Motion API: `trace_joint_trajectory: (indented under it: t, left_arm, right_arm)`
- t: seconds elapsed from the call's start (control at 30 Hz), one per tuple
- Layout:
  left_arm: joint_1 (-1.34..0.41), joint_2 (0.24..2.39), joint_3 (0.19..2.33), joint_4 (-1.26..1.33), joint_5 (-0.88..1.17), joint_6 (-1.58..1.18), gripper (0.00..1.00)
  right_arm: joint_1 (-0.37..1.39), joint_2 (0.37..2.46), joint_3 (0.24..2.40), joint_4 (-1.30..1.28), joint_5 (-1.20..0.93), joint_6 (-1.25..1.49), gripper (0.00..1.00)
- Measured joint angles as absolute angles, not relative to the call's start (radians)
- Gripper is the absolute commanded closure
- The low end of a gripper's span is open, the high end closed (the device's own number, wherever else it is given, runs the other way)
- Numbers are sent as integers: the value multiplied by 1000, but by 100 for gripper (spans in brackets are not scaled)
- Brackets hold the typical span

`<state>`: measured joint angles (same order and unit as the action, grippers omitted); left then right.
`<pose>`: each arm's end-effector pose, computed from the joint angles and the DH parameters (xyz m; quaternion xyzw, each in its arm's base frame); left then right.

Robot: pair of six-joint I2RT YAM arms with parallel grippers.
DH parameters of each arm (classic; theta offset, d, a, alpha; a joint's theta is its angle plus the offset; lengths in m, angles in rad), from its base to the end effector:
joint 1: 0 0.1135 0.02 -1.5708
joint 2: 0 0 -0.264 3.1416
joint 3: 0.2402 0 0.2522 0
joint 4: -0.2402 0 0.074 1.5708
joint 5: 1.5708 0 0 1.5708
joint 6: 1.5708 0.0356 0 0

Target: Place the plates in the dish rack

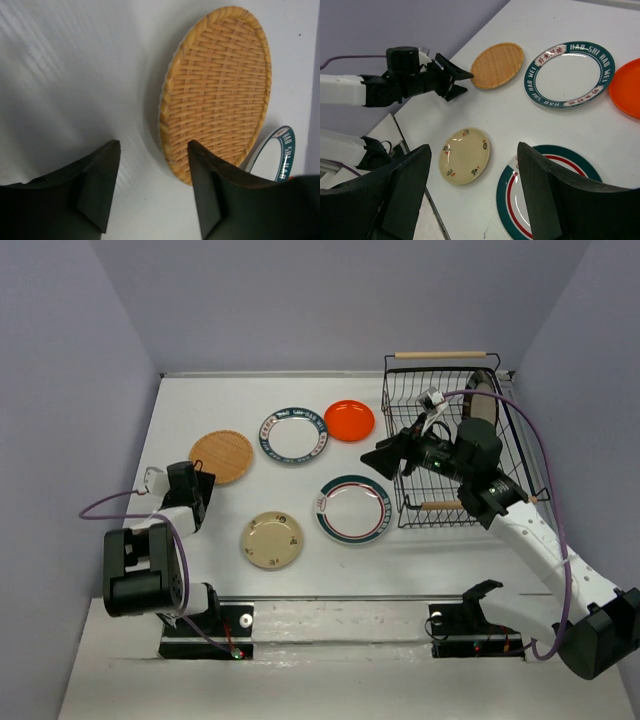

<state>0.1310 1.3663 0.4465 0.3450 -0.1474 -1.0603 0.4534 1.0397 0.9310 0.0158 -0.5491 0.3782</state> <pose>0.2514 0.0384 0.1541 -0.5207 0.7055 -0.1556 0.4549 0.2078 0.1219 0.3645 -0.2092 0.7041 0.4452 0.5121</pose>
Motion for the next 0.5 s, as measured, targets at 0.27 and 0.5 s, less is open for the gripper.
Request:
trace_joint_trajectory:
  t: [0.27, 0.5]
  left_arm:
    - [147, 1514, 484, 487, -111, -1082, 70]
    - [191, 1530, 488, 611, -75, -1093, 95]
  right_arm:
    - [460, 1042, 926, 39, -573, 389, 25]
    - [479, 1104, 920, 72, -576, 405, 21]
